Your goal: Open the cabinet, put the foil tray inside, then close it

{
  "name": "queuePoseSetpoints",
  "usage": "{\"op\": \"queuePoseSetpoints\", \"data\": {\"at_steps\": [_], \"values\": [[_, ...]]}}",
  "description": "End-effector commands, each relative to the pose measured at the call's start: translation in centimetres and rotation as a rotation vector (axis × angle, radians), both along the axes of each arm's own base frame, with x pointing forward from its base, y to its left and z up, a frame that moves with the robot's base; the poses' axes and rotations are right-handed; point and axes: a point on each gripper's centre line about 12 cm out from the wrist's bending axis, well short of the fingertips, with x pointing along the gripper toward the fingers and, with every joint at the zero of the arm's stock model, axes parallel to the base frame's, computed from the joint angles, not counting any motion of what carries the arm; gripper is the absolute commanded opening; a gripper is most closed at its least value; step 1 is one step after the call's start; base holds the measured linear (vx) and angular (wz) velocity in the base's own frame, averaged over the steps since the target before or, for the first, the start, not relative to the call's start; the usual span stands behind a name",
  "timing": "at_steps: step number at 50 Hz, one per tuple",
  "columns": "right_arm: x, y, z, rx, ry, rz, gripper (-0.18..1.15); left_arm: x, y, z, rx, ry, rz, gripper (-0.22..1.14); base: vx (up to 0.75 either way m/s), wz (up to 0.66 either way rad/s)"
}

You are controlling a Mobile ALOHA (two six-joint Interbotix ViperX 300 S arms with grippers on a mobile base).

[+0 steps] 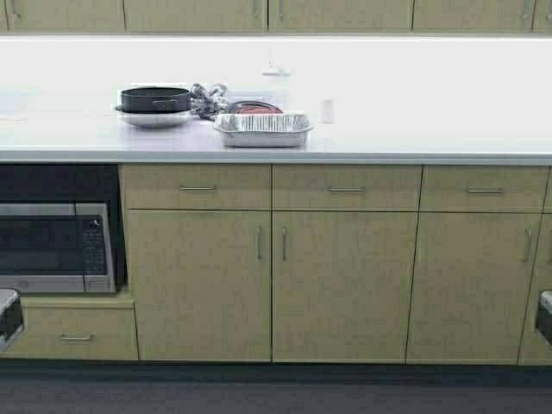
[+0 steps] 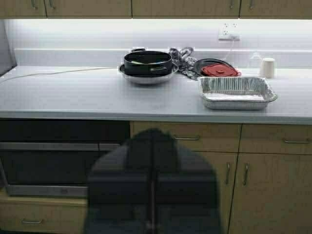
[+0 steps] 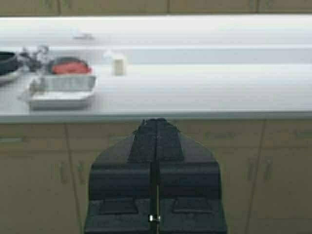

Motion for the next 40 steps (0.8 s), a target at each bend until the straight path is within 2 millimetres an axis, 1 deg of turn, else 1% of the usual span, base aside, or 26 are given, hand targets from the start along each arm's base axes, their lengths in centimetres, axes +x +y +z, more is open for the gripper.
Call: {"op": "queuePoseSetpoints", "data": {"at_steps": [1,3,5,10,13,23,34,40], "values": [[0.08,0.12,-0.38,0.015,0.017,0.007,0.03,0.05,-0.21,-0.74,-0.021,0.023,-0.012,-0.03,0.05,0.02],[0.08,0.13,-0.5,0.017,0.023,0.008,0.09,0.08,-0.22,-0.69,-0.02,0.022,-0.013,0.04,0.06,0.02],[0.1,0.13,-0.57,0.02,0.028,0.008,0.1,0.08,-0.19,-0.67,-0.02,0.02,-0.011,0.08,0.07,0.03],[0.14,0.13,-0.59,0.021,0.032,0.008,0.05,0.07,-0.19,-0.73,-0.012,0.022,-0.011,0.04,0.08,0.02],[0.16,0.13,-0.45,0.023,0.028,0.009,0.05,0.1,-0.19,-0.76,-0.011,0.023,-0.011,0.02,0.1,0.01],[0.18,0.13,-0.48,0.023,0.029,0.009,0.06,0.28,-0.21,-0.92,-0.008,0.032,-0.012,0.03,0.12,0.01],[0.37,0.13,-0.63,0.024,0.038,0.009,0.06,0.43,-0.22,-0.51,0.005,0.025,-0.012,0.03,0.17,0.07],[0.35,0.13,-0.76,0.024,0.042,0.009,0.06,0.66,-0.24,-0.77,0.003,0.037,-0.014,0.03,0.23,0.07]]}}
